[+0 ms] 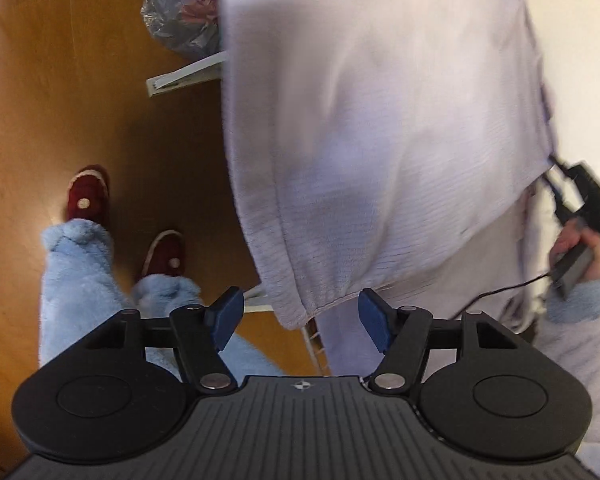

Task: Fold clothes
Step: 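Carry the sleeve with the left gripper across the top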

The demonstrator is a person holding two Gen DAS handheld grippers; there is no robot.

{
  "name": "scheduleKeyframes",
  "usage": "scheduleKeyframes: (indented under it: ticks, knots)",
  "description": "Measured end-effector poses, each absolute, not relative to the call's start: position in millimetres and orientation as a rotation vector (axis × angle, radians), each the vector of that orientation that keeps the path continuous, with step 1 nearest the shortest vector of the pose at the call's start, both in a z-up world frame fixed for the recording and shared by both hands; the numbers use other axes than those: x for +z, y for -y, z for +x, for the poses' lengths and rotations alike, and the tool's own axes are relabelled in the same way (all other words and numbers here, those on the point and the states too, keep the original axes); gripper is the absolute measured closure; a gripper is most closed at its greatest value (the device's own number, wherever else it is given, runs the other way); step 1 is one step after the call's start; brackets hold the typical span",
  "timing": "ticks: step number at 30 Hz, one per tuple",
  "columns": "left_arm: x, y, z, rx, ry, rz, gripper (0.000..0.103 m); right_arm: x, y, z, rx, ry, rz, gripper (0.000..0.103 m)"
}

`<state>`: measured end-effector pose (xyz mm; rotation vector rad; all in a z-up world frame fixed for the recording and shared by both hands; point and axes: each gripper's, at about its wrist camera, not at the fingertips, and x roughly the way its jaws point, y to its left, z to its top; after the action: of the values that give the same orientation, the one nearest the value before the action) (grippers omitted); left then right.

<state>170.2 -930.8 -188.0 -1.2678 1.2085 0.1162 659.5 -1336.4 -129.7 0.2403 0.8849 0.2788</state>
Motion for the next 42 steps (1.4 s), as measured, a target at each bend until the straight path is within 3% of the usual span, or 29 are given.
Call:
scheduleKeyframes:
  ticks: [3,8,11,20,27,28,31,42]
  knots:
    - [-178,904,144,0.086,-1.079,-1.354,0.037,-108,1331,644,0.287,-0.823,0.203,0.051]
    - [-176,850,116,0.231,-0.797,-1.494,0.034,-86,1298,602,0.398,-0.784,0.153,0.050]
    - [-194,825,121,0.269,-0.630,-1.615,0.034,-89,1260,572,0.482,-0.799,0.050,0.039]
    - [-275,808,148,0.230,-0.465,-1.870,0.031,-134,1164,513,0.569,-0.891,-0.253,0.041]
    - [-296,809,152,0.214,-0.505,-1.803,0.030,-148,1143,500,0.524,-0.857,-0.365,0.034]
    - [-296,809,152,0.198,-0.463,-1.784,0.027,-148,1143,502,0.519,-0.862,-0.363,0.034]
    - [-299,809,153,0.132,-0.349,-1.792,0.001,-148,1143,504,0.502,-0.873,-0.359,0.032]
    - [-332,812,165,-0.087,-0.203,-2.013,0.001,-152,1130,518,0.474,-0.898,-0.332,0.028]
